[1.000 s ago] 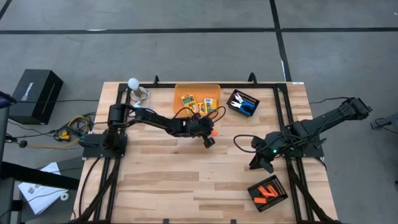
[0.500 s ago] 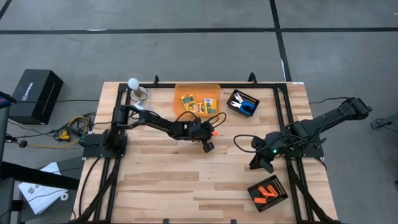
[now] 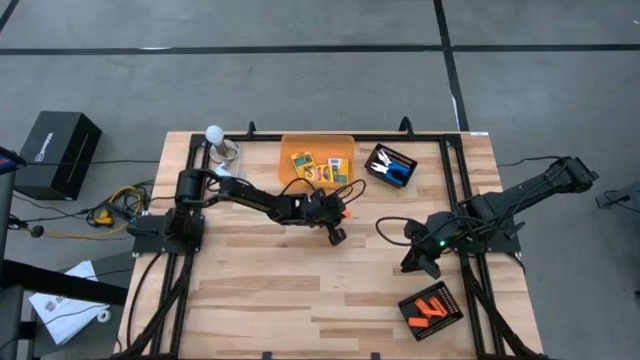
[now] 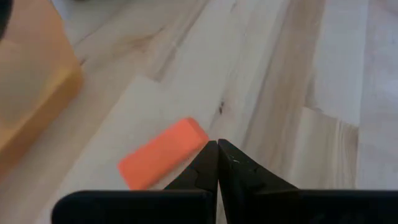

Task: Pick & Place School Supplies
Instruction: Put the orange eraser into the bottom black bin

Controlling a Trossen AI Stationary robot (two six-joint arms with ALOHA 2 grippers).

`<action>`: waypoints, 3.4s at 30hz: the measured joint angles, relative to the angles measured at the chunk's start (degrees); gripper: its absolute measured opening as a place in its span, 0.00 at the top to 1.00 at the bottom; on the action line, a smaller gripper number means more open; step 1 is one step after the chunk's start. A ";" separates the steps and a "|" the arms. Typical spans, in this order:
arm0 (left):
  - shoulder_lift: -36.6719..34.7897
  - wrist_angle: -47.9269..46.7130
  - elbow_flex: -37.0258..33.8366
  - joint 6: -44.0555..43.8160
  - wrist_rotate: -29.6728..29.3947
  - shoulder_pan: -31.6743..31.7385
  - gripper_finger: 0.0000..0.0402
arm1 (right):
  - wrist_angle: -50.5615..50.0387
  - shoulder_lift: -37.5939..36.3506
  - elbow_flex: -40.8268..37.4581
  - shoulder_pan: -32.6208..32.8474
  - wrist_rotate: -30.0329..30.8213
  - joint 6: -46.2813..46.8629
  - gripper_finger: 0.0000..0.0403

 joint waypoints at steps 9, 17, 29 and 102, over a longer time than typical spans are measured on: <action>0.44 0.42 0.01 0.09 -0.22 1.80 1.00 | -0.20 0.00 0.00 -0.02 0.00 -0.15 0.75; 0.46 0.19 0.00 0.31 -0.23 3.13 1.00 | -0.20 0.02 0.00 -0.02 0.01 -1.05 0.75; 3.23 1.10 0.25 -2.65 2.36 2.57 1.00 | -0.48 0.02 0.00 0.00 0.00 -1.05 0.75; -1.55 6.34 -5.49 -13.24 2.59 3.13 1.00 | -1.68 0.00 -0.02 -2.01 0.01 -4.59 0.75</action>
